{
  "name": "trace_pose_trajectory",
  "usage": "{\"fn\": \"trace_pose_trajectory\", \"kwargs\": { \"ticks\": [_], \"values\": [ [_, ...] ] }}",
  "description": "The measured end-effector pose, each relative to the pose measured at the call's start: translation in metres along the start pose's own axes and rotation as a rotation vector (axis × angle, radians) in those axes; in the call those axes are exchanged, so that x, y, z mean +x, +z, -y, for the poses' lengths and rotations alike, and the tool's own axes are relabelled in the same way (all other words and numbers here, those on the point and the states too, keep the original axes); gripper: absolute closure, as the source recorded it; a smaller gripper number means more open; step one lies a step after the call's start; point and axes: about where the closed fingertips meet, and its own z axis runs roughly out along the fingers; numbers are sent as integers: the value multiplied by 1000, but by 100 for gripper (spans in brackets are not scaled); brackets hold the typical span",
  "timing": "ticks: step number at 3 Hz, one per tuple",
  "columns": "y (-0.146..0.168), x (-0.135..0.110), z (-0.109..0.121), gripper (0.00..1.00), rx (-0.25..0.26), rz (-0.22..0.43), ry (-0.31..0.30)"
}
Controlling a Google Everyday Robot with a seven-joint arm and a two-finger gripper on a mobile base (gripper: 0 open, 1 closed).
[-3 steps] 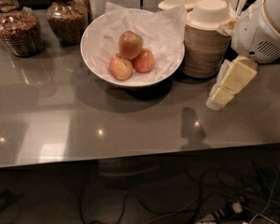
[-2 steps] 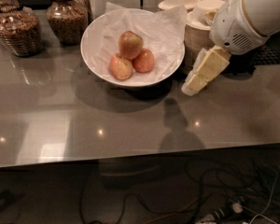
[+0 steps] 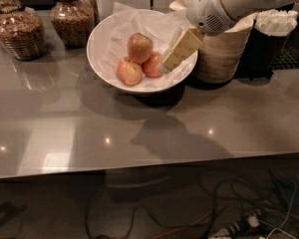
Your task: Pick apple from white bowl
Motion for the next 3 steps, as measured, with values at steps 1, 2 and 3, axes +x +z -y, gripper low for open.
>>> {"fn": "trace_pose_trajectory", "kwargs": {
  "ticks": [1, 2, 3],
  "values": [
    [28, -9, 24, 0, -11, 31, 5],
    [57, -6, 41, 0, -43, 57, 27],
    [82, 1, 51, 0, -84, 78, 59]
  ]
}}
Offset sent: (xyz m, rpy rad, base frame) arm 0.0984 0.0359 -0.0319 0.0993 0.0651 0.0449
